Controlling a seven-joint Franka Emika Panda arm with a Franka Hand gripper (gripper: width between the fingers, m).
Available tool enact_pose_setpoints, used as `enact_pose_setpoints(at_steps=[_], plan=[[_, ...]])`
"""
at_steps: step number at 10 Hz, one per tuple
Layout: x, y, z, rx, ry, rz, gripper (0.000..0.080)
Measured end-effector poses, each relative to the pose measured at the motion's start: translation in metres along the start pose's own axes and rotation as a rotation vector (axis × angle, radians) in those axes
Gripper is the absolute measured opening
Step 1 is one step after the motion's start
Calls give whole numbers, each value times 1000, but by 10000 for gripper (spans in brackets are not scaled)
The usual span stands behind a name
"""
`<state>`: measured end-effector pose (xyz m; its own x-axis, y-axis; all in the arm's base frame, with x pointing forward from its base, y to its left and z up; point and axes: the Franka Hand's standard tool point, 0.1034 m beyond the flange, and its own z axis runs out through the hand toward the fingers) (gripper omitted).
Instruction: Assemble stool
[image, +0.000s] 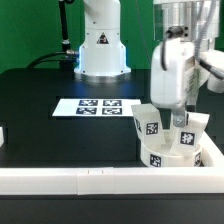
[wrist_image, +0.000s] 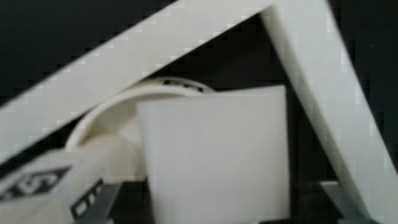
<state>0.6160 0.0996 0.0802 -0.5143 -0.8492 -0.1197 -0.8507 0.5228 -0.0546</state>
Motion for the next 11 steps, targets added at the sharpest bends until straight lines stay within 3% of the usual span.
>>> enact_pose_setpoints(at_steps=[3, 7, 9, 10, 11], plan=[[-12, 5, 1, 38, -66, 108, 338], [-13, 6, 1, 42, -98, 174, 338], [-13, 3, -6, 50, -106, 112, 338], [-15, 1, -16, 55, -120, 103, 554], [-17, -2, -30, 62, -140, 97, 554]])
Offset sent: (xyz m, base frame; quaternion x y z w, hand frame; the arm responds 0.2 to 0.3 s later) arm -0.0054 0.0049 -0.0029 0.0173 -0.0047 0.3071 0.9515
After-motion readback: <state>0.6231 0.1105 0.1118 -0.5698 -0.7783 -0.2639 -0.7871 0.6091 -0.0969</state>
